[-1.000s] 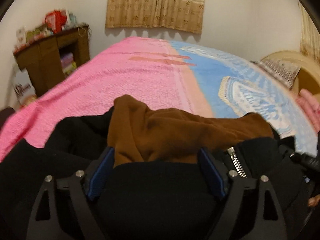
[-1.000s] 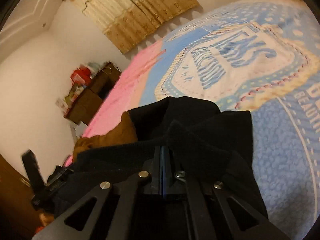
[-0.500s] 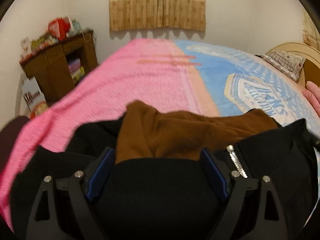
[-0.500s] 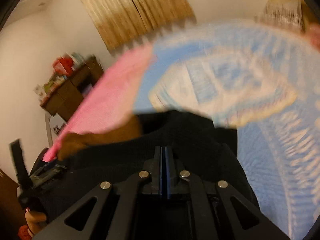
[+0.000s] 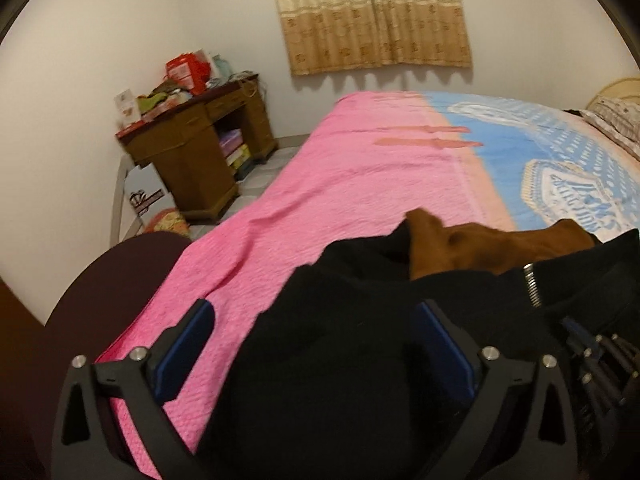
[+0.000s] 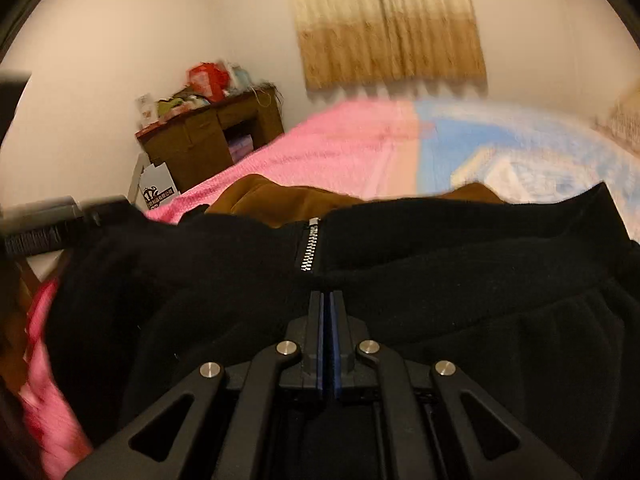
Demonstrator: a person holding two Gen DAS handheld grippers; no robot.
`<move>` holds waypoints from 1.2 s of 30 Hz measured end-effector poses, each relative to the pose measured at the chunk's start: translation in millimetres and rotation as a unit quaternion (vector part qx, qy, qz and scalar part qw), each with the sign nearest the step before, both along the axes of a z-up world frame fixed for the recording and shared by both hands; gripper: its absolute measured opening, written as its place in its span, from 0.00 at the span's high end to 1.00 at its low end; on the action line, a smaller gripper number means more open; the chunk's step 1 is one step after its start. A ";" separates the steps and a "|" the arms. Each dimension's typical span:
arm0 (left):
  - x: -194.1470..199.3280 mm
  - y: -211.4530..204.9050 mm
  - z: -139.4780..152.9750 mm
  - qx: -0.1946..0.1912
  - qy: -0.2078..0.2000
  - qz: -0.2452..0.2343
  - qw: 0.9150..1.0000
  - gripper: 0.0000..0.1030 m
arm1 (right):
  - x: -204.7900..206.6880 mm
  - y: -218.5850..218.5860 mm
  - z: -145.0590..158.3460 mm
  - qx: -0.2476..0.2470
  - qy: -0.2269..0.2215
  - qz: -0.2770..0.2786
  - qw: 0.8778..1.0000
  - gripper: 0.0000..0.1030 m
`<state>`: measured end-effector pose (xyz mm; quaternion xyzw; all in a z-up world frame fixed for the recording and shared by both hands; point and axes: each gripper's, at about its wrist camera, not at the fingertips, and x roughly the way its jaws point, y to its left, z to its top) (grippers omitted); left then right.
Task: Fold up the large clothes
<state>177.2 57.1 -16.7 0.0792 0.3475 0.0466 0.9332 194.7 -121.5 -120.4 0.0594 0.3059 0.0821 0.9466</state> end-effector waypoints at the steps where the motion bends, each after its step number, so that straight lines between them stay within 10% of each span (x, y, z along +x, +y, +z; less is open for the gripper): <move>1: -0.3 3.7 -2.2 -0.002 0.002 0.005 1.000 0.00 | 0.9 0.3 -0.2 -0.002 0.003 0.000 1.000 0.97; 8: -10.6 32.9 -22.9 -0.045 0.028 0.035 0.998 0.00 | -1.7 -4.4 -2.2 0.013 -0.007 0.006 1.000 0.97; 11: -33.4 62.3 -32.4 -0.136 0.034 0.059 0.988 0.00 | -3.6 -4.5 -3.2 0.026 -0.009 0.010 1.000 0.97; 15: -82.2 100.4 -45.3 -0.266 -0.034 0.111 0.957 0.00 | -2.5 -7.8 -4.7 0.036 -0.011 0.014 0.999 0.97; 18: -71.0 110.1 -69.8 -0.343 -0.004 0.099 0.934 0.00 | -2.6 -8.0 -5.0 0.042 -0.011 0.015 0.999 0.97; 21: -45.1 105.2 -94.0 -0.389 0.039 0.085 0.916 0.00 | -2.6 -8.4 -5.1 0.044 -0.012 0.016 0.999 0.97; 27: -32.4 108.4 -97.7 -0.460 -0.001 0.068 0.885 0.00 | -2.1 -9.9 -6.1 0.049 -0.012 0.018 0.999 0.97; 30: -29.6 109.7 -95.5 -0.456 -0.010 0.060 0.888 0.04 | 0.0 -6.3 -3.9 0.038 -0.003 0.012 0.999 0.97; 34: -25.3 103.5 -88.1 -0.431 -0.020 0.031 0.901 0.54 | -12.3 1.0 26.7 0.054 -0.020 0.011 0.998 0.97; 36: -25.1 97.5 -77.5 -0.416 -0.024 0.020 0.909 0.61 | -21.4 3.2 38.2 0.080 -0.041 0.028 0.996 0.97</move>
